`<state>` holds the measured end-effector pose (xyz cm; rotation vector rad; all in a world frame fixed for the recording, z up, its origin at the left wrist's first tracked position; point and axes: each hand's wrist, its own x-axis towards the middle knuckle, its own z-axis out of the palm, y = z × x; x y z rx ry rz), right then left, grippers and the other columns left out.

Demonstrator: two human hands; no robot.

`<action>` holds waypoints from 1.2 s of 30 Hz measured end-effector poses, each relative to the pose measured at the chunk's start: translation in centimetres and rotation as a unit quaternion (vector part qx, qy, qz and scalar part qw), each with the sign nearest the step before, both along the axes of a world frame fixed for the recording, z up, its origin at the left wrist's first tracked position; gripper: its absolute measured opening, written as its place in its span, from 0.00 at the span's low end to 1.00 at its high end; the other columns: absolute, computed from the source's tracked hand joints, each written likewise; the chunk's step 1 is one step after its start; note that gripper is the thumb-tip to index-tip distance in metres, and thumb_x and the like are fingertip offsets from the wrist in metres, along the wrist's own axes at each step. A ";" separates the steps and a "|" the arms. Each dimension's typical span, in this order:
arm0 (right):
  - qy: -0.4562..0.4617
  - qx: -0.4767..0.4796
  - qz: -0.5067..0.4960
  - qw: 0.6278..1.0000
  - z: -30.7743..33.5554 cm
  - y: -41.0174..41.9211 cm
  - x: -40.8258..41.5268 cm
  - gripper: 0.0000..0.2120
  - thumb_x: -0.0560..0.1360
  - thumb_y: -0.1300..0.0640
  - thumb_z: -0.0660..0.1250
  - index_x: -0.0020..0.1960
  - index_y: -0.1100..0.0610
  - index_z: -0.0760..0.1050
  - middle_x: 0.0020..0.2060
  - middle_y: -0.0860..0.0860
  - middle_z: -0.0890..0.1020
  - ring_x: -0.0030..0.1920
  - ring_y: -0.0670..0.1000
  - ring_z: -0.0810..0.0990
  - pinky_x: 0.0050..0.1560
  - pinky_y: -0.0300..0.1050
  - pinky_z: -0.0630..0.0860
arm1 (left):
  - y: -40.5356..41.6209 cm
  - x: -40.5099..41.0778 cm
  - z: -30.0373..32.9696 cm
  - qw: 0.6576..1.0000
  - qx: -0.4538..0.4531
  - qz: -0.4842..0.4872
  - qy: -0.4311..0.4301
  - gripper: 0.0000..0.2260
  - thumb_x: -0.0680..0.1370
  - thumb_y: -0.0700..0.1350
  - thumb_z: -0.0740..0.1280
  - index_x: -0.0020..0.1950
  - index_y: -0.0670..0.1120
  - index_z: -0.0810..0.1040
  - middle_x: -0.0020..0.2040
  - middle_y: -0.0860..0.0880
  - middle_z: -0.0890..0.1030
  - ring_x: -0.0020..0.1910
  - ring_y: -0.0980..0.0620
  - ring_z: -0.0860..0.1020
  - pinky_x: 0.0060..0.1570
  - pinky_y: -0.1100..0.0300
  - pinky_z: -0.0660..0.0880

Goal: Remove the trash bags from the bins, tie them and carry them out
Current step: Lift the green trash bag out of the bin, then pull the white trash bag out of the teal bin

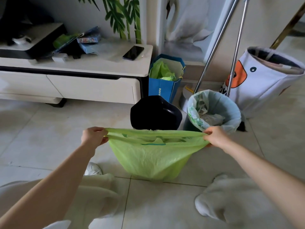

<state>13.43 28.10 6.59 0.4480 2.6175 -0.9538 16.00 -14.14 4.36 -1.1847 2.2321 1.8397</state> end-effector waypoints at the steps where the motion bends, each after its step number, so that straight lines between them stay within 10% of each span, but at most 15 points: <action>1: -0.006 0.000 0.008 1.000 0.0 -0.1 0.0 0.06 0.71 0.64 0.69 0.46 0.56 0.81 0.40 0.55 0.83 0.40 0.58 0.83 0.47 0.55 0.82 | 0.2 0.0 0.1 1.000 -0.013 -0.009 -0.006 0.11 0.72 0.35 0.71 0.54 0.38 0.80 0.39 0.43 0.79 0.32 0.47 0.78 0.35 0.59 0.82; 5: 0.010 0.042 0.068 0.997 0.9 -0.9 -0.2 0.18 0.71 0.61 0.70 0.60 0.57 0.78 0.58 0.56 0.81 0.55 0.56 0.80 0.58 0.49 0.77 | 1.8 0.3 1.8 0.959 -0.249 -0.139 0.001 0.20 0.70 0.43 0.73 0.62 0.45 0.77 0.51 0.44 0.79 0.49 0.42 0.78 0.52 0.52 0.76; 10: 0.077 0.106 0.144 0.981 2.2 -3.1 0.3 0.16 0.72 0.62 0.67 0.59 0.56 0.78 0.57 0.54 0.81 0.48 0.53 0.77 0.46 0.44 0.74 | 4.3 1.8 2.8 0.860 -0.420 -0.291 0.020 0.25 0.70 0.49 0.72 0.66 0.48 0.72 0.61 0.45 0.74 0.60 0.43 0.74 0.52 0.46 0.76; 25: 0.052 0.098 0.075 0.991 3.9 5.0 -4.1 0.15 0.74 0.55 0.67 0.60 0.56 0.78 0.58 0.55 0.81 0.60 0.57 0.77 0.62 0.48 0.73 | 17.6 -5.9 4.0 0.845 -0.328 -0.406 0.116 0.11 0.74 0.42 0.66 0.55 0.46 0.80 0.50 0.48 0.81 0.49 0.49 0.79 0.50 0.55 0.76; 32: -0.014 0.124 0.028 0.992 2.0 12.8 -7.0 0.08 0.72 0.56 0.65 0.40 0.58 0.80 0.42 0.58 0.82 0.43 0.57 0.77 0.40 0.43 0.69 | 25.3 -11.4 3.3 0.852 -0.304 -0.416 0.096 0.10 0.74 0.40 0.64 0.53 0.43 0.81 0.50 0.45 0.83 0.49 0.47 0.78 0.49 0.58 0.74; 36: -0.047 -0.025 -0.089 0.995 -0.1 14.9 -7.7 0.12 0.73 0.60 0.65 0.31 0.56 0.69 0.26 0.52 0.70 0.28 0.53 0.70 0.30 0.42 0.65 | 28.9 -14.2 1.3 0.864 -0.277 -0.413 0.074 0.10 0.75 0.41 0.64 0.54 0.43 0.80 0.51 0.45 0.82 0.48 0.50 0.76 0.46 0.60 0.69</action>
